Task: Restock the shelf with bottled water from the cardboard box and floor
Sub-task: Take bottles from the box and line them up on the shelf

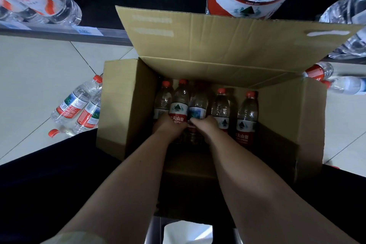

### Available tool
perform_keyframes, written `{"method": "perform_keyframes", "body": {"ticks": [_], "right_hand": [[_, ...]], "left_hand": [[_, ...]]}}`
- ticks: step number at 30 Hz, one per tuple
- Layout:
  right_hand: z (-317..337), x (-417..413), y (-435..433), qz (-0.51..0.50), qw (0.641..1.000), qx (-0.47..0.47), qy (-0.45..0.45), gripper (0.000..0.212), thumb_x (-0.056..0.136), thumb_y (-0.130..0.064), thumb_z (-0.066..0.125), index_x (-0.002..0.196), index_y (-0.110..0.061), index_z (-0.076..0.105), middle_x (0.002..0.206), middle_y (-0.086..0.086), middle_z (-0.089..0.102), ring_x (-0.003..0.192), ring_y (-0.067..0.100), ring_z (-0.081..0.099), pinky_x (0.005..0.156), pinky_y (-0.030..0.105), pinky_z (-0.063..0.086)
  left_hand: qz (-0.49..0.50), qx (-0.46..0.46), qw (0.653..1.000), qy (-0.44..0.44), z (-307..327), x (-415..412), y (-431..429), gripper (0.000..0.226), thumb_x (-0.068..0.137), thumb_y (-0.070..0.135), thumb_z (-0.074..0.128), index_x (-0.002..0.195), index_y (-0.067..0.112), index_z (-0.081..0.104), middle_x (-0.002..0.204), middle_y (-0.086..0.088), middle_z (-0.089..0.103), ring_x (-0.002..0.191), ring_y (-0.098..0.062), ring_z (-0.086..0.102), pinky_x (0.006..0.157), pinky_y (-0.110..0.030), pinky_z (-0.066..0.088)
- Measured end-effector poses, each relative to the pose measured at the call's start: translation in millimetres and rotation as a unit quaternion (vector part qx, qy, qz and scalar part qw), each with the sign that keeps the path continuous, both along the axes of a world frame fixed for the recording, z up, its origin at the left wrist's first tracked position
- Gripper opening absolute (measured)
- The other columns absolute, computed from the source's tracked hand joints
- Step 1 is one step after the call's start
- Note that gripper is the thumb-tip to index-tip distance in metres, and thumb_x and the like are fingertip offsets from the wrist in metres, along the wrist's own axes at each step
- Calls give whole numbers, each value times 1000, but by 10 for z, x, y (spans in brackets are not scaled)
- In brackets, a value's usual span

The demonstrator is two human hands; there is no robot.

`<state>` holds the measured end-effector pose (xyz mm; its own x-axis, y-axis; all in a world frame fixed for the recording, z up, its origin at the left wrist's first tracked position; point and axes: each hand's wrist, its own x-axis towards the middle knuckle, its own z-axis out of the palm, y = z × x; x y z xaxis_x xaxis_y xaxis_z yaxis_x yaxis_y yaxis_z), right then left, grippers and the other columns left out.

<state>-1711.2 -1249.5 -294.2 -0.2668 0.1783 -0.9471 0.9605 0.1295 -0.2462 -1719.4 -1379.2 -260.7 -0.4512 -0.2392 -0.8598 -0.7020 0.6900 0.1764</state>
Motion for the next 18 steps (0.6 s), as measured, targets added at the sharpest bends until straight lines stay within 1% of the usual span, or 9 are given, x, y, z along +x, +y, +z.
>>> {"method": "perform_keyframes", "body": {"ticks": [2,4,6,8,10,12,14,16,18], "right_hand": [[93,45,139,25,1000,-14,-5,54,80,-38,72,123,-11,53,113,8,61,98,25,60,82,34,49],[275,94,278,36,999,-33,-9,46,79,-43,69,114,-17,53,99,4,58,82,19,57,69,30,47],[477,158,418,41,998,-49,-19,57,70,-48,70,116,-18,56,103,7,62,85,23,62,78,35,52],[704,197,538,-11,996,-89,-12,56,72,-42,72,119,-16,58,105,14,67,87,28,69,84,40,55],[974,232,645,-84,988,-129,9,47,79,-33,71,118,-8,58,100,19,69,80,29,70,73,38,57],[1274,257,713,-132,977,-165,34,37,85,-29,64,107,-1,58,87,20,67,71,29,67,66,37,56],[1520,305,734,-160,962,-208,72,36,87,-31,62,103,1,59,74,20,66,61,30,66,60,35,56],[1755,358,726,-159,952,-230,122,49,79,-39,71,103,2,61,76,21,67,63,30,66,65,37,56],[2015,430,715,-145,944,-246,163,60,69,-43,75,108,2,62,83,21,67,69,29,67,74,40,55]], "left_hand": [[14,34,999,-18,77,-16,-56,74,78,43,75,137,15,41,133,-12,53,121,-29,52,101,-43,44],[27,55,998,-21,183,0,-91,76,76,42,76,139,14,43,133,-12,54,119,-29,54,101,-43,45],[41,70,997,-11,307,50,-107,72,77,38,76,137,11,46,132,-11,56,118,-29,56,98,-38,46],[54,72,996,10,506,91,-84,66,78,37,76,133,10,51,128,-11,58,115,-30,57,93,-34,46],[75,76,994,34,742,117,-42,63,75,40,76,127,10,56,122,-12,62,110,-29,60,92,-32,48],[88,99,990,52,874,139,-36,77,59,52,78,123,12,62,116,-9,66,104,-26,64,94,-35,51],[87,129,985,72,937,179,-46,95,43,57,76,125,13,60,109,-7,70,96,-23,68,90,-36,55],[107,174,975,94,1077,247,-36,84,46,47,75,120,10,62,101,-9,73,87,-22,70,82,-33,57],[98,194,968,123,1329,333,-13,65,49,44,75,103,11,66,97,-10,74,85,-23,71,82,-36,58]]}}
